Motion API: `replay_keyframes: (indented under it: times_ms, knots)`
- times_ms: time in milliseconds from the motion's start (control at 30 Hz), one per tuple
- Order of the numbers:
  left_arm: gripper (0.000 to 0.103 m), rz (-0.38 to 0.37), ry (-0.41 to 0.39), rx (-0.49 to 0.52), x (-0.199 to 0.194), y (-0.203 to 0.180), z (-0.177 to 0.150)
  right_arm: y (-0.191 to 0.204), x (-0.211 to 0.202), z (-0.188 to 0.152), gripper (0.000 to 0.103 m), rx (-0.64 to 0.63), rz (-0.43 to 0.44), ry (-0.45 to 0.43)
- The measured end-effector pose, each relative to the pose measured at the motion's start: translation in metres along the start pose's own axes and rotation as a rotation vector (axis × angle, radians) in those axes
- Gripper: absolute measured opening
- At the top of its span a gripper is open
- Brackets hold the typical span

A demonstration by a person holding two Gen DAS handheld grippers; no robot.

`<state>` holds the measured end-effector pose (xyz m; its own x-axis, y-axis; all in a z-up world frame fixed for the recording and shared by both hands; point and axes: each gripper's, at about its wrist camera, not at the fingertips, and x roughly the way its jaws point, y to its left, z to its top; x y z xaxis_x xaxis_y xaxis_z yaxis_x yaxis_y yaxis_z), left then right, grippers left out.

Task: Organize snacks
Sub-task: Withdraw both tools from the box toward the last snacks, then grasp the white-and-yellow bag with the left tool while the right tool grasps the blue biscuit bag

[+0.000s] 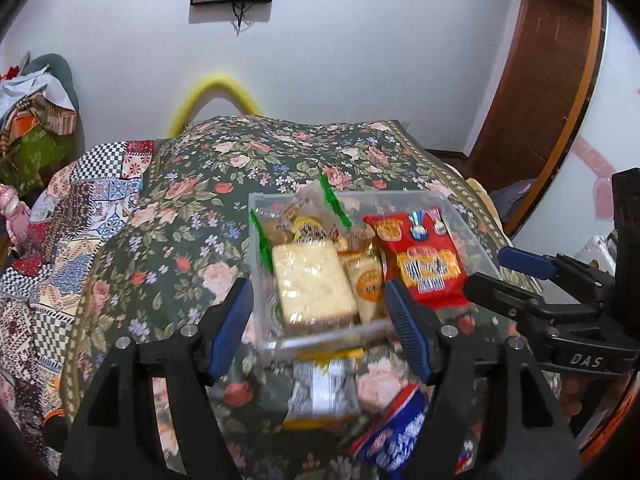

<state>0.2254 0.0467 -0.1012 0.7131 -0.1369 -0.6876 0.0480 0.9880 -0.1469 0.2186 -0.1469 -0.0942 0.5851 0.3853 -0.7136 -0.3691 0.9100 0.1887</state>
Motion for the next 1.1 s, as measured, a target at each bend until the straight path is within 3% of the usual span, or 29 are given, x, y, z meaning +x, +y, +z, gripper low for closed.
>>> replay_keyframes:
  times_ms: [300,633,867,933,1100]
  knots:
    - [0.072,-0.003,0.065,0.0,-0.014,0.006,-0.042,0.027,0.002,-0.048,0.078,0.003,0.068,0.096]
    - [0.072,0.001,0.195,0.023,0.002,0.01,-0.092,0.046,0.028,-0.092,0.078,0.018,0.096,0.239]
    - [0.072,-0.02,0.233,-0.019,0.014,0.017,-0.102,0.051,0.042,-0.096,0.077,-0.027,0.113,0.281]
    - [0.072,-0.02,0.232,-0.016,0.018,0.015,-0.101,0.053,0.041,-0.101,0.067,-0.046,0.119,0.287]
    - [0.072,-0.024,0.243,-0.019,0.036,0.013,-0.093,0.04,0.03,-0.101,0.063,-0.064,0.073,0.242]
